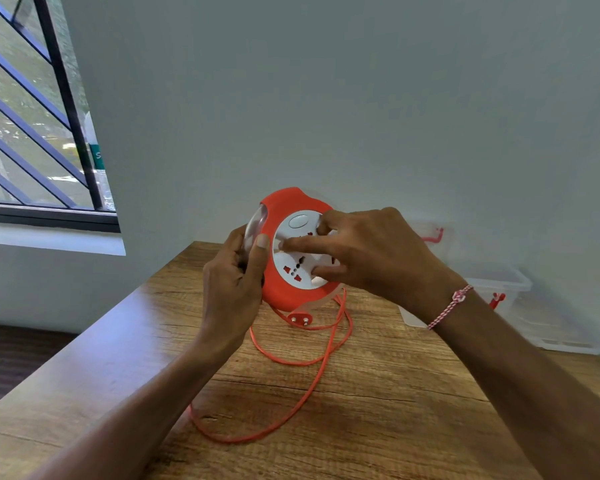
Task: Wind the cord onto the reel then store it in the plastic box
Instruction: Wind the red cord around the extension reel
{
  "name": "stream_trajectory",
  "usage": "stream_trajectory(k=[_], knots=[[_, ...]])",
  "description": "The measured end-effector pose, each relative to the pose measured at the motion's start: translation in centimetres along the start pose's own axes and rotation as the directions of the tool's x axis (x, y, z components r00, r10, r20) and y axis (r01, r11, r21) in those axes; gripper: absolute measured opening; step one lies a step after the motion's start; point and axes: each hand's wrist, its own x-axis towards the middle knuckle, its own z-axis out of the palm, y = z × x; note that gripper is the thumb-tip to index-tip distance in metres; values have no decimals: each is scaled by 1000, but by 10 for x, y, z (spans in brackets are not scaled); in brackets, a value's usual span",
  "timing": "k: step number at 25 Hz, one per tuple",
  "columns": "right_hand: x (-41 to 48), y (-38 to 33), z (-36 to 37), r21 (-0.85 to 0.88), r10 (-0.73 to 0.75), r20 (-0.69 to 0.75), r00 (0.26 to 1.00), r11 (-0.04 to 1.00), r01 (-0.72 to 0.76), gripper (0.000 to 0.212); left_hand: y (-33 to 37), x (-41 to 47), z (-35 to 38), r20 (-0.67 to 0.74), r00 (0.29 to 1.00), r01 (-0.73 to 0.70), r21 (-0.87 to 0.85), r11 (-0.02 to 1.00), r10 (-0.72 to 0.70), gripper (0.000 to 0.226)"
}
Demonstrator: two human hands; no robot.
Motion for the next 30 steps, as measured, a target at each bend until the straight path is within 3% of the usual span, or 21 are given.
stream_trajectory(k=[2,5,8,10,12,14,16,18,23,30], knots=[[-1,-2,2,49,61,-68,996,997,-58,55,2,-1,0,-8,1000,-20,11,1000,21,30],[1,-12,9,244,285,-142,948,938,-245,65,4,-2,1,-14,999,-45,3,999,45,33],[6,-26,17,518,565,-99,819,733,-442,64,4,-3,3,-4,998,-56,-15,998,56,38],[7,-30,18,579,647,-41,762,637,-509,64,4,-2,3,-4,999,-32,-26,999,32,36],[8,-26,17,472,559,-138,817,763,-442,61,4,-1,1,-14,1000,-19,-24,1000,19,33],[7,-18,11,303,350,-192,917,910,-284,53,3,0,0,-31,999,-10,-27,1000,9,32],[6,-7,5,155,156,-111,981,978,-138,49,2,1,0,-38,999,5,-32,999,-6,31],[4,2,1,27,67,-18,998,997,-67,57,2,1,-1,-32,999,20,-38,999,-22,31],[1,3,3,-112,-42,7,999,993,42,72,-1,2,0,-8,999,39,-55,998,-39,44],[-2,-2,7,72,62,-87,994,996,-55,57,2,-1,0,18,1000,7,-2,1000,-7,33]])
